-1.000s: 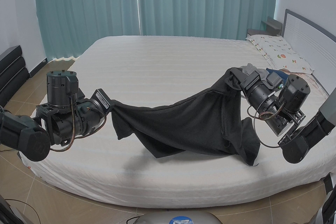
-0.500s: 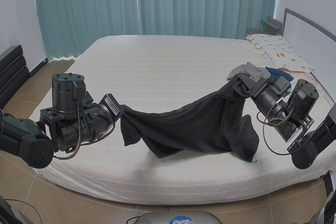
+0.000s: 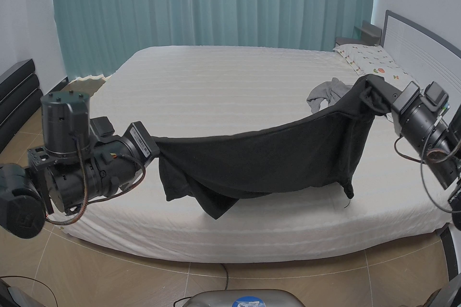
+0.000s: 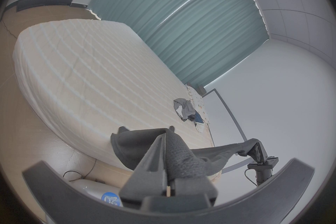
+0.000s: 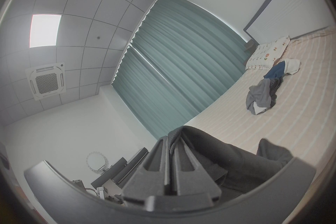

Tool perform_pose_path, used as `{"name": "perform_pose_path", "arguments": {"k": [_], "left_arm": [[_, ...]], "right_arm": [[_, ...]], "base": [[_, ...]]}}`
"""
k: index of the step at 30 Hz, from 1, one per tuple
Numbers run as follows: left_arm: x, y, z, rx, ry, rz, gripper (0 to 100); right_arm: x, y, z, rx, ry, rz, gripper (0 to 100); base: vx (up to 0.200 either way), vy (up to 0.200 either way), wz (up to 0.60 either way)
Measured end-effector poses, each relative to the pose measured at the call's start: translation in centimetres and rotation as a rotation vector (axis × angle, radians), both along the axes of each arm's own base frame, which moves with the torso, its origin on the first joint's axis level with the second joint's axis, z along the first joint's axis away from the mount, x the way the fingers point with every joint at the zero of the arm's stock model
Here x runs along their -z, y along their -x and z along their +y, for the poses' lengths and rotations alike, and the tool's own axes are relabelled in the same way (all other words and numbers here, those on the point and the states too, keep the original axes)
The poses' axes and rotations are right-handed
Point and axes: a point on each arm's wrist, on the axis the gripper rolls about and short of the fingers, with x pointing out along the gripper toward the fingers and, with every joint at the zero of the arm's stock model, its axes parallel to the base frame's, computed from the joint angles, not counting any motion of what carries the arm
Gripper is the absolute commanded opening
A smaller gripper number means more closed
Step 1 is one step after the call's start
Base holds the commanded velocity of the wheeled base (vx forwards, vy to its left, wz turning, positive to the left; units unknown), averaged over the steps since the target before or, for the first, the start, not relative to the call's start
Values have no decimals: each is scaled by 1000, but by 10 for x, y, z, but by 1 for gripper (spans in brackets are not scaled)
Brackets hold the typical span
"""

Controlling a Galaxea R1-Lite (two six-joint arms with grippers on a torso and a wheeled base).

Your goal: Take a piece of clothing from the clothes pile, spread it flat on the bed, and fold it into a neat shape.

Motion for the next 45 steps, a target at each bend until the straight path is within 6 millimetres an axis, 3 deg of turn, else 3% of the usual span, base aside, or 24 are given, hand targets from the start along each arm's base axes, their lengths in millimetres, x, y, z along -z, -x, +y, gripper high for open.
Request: {"name": "perform_pose_path", "arguments": {"k": [4,10,12,17,24,27,32,45], "left_arm": [[-23,2,3,-1,9,-23,0],[-66,-3,5,-19,33,-69,0],[-78,-10,5,-30,42,-83,0],[-89,-32,2,-60,52,-77,0],[-69,-89,-7,-117,36,1,0],[-53,-118,-12,-141,26,41,0],[-29,-152,-17,-164,12,83,0],[16,-214,-31,-186,0,114,0]], "right_arm": [[-32,10,-9,7,-17,-60,0],[-101,13,-27,54,-49,-192,0],[-122,9,-32,80,-52,-217,0],[-144,-20,-36,127,-37,-224,0],[-122,-99,-32,199,5,-157,0],[-101,-138,-28,228,21,-127,0],[-70,-179,-22,245,35,-103,0],[1,-234,-9,244,69,-2,0]], "base": [[0,0,0],[0,0,0],[0,0,0],[0,0,0],[86,0,0],[200,0,0],[200,0,0],[200,0,0]]}}
